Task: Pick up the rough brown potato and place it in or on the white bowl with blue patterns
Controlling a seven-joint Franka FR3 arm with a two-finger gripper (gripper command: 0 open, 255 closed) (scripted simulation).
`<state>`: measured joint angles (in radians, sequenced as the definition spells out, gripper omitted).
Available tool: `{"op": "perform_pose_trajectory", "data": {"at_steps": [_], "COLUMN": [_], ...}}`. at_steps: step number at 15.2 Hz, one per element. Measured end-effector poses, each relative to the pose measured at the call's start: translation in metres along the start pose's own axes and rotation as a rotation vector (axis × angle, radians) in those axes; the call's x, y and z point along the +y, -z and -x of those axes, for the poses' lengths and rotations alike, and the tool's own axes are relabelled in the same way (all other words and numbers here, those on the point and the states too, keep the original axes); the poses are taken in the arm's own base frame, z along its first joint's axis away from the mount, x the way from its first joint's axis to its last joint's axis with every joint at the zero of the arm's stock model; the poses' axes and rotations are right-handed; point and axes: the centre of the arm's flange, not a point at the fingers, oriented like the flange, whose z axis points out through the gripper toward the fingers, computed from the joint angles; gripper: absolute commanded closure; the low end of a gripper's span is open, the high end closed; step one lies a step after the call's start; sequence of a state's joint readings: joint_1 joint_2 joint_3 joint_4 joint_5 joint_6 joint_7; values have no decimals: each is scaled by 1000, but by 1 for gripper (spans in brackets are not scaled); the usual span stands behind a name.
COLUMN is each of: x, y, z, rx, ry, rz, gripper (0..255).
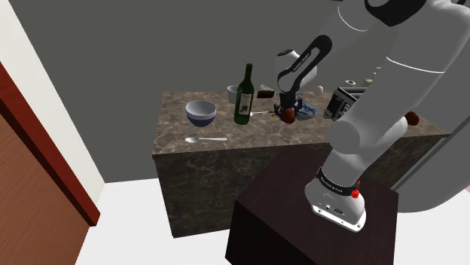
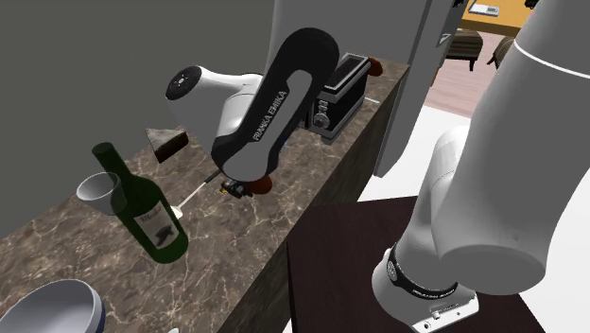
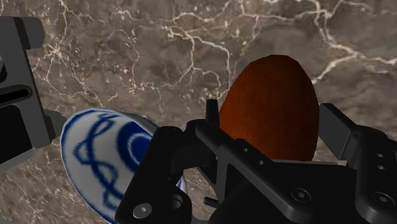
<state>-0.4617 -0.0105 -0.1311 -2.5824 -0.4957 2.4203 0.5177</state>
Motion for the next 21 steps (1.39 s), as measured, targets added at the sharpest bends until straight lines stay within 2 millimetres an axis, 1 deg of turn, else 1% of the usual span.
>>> {"op": "perform_pose_trajectory", "data": {"at_steps": [18,19,21], "x": [31,33,45], "y": [90,93,93], "z": [5,5,-4], "rx": [0,0,0], "ry": [0,0,0], "rz": [0,0,0], "gripper": [255,255,255]}}
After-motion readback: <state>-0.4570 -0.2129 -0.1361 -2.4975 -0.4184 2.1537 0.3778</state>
